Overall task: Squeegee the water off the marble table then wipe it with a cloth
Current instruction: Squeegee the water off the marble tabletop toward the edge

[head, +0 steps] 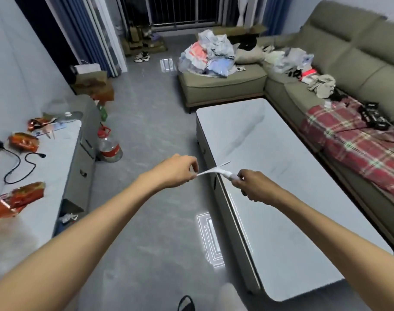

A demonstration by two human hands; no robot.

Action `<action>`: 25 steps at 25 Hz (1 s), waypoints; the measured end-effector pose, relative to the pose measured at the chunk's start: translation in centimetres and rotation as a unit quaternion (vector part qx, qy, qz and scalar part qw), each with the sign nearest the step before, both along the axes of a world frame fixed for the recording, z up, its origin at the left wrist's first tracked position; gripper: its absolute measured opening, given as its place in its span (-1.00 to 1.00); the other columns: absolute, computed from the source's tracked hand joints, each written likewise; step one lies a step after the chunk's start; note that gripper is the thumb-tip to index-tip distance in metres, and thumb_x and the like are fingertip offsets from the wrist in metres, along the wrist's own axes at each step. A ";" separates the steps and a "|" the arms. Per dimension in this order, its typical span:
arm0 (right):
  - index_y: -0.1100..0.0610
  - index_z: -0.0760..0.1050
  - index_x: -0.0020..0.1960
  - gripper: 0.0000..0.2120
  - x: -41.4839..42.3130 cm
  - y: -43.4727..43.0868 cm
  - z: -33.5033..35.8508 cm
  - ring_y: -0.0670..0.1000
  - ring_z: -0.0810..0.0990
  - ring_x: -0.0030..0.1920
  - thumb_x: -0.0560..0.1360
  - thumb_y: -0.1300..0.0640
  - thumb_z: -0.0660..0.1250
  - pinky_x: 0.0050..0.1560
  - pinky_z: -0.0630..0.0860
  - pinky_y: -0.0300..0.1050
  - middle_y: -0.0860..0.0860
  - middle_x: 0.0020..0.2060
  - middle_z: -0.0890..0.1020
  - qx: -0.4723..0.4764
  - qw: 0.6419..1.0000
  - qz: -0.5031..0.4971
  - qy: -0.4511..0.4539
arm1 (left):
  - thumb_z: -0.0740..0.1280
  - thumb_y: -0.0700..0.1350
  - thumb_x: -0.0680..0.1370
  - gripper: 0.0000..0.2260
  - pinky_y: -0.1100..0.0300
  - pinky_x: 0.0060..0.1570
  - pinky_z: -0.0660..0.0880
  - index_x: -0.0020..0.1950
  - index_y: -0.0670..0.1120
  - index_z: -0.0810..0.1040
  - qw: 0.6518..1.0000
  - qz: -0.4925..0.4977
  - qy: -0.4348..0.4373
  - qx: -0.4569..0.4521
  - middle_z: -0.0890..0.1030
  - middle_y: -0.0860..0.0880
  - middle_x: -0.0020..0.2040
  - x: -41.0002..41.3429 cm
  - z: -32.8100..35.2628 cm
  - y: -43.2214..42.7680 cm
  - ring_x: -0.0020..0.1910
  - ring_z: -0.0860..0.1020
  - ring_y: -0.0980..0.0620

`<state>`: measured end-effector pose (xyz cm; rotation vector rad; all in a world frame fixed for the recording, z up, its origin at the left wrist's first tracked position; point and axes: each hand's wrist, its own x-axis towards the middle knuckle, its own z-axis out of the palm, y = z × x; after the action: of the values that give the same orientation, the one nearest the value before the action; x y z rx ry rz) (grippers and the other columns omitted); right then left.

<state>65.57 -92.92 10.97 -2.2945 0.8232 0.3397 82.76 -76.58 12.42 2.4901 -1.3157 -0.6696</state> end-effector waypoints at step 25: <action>0.23 0.41 -0.09 -0.69 51.4 -47.0 -11.3 0.03 0.44 -0.38 0.60 -0.01 0.12 -0.35 0.39 -0.15 0.10 -0.22 0.54 0.141 0.921 -0.363 0.014 | 0.22 -0.06 0.37 -0.90 0.06 -0.13 0.55 -0.20 -0.05 0.48 0.969 -0.205 0.100 0.094 0.66 -0.02 -0.21 60.5 -10.4 -57.3 -0.17 0.64 -0.04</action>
<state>116.97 -139.89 -0.29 -1.5814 1.4568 0.1345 143.25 -133.92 1.98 2.2213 -1.7740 -1.1528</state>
